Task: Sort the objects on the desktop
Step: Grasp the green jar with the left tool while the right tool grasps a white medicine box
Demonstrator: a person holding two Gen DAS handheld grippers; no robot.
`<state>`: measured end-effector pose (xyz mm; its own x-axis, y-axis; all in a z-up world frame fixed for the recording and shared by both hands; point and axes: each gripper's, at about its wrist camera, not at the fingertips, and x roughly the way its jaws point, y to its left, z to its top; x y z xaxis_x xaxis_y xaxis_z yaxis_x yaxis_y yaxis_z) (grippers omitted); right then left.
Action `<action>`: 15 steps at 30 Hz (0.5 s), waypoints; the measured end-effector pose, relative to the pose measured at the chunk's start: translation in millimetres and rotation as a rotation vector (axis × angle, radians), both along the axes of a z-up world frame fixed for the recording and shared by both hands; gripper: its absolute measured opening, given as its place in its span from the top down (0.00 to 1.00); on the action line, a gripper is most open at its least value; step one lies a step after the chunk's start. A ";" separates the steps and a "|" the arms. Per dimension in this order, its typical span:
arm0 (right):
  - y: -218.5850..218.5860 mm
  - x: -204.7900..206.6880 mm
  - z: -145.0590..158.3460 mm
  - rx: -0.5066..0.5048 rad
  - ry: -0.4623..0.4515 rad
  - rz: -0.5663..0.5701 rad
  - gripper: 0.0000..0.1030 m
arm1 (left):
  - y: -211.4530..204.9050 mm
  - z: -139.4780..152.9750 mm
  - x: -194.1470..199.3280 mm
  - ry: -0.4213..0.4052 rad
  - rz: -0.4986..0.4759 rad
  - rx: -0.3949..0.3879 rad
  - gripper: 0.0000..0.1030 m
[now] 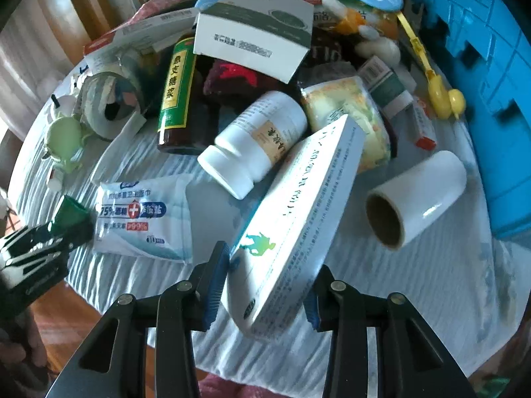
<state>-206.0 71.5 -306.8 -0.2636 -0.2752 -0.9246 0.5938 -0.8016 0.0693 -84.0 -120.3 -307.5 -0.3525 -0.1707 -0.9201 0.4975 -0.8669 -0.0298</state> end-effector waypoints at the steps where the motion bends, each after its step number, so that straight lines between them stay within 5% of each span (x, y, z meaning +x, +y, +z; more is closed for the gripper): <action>1: -1.3 -1.0 -2.2 0.000 -0.003 0.000 0.62 | 0.5 0.2 1.1 0.001 0.003 -0.001 0.55; 4: -5.7 1.9 -1.7 0.021 0.020 0.018 0.75 | 2.2 3.1 5.5 0.006 0.017 -0.006 0.55; 15: 18.6 15.3 46.9 0.014 0.165 0.051 0.83 | 21.2 68.8 11.7 0.158 0.003 -0.079 0.56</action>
<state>-190.7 90.1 -259.9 -0.3980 -0.2791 -0.8739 0.6359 -0.7705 -0.0435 -72.3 -99.1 -238.7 -0.4910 -0.2414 -0.8371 0.4948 -0.8681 -0.0398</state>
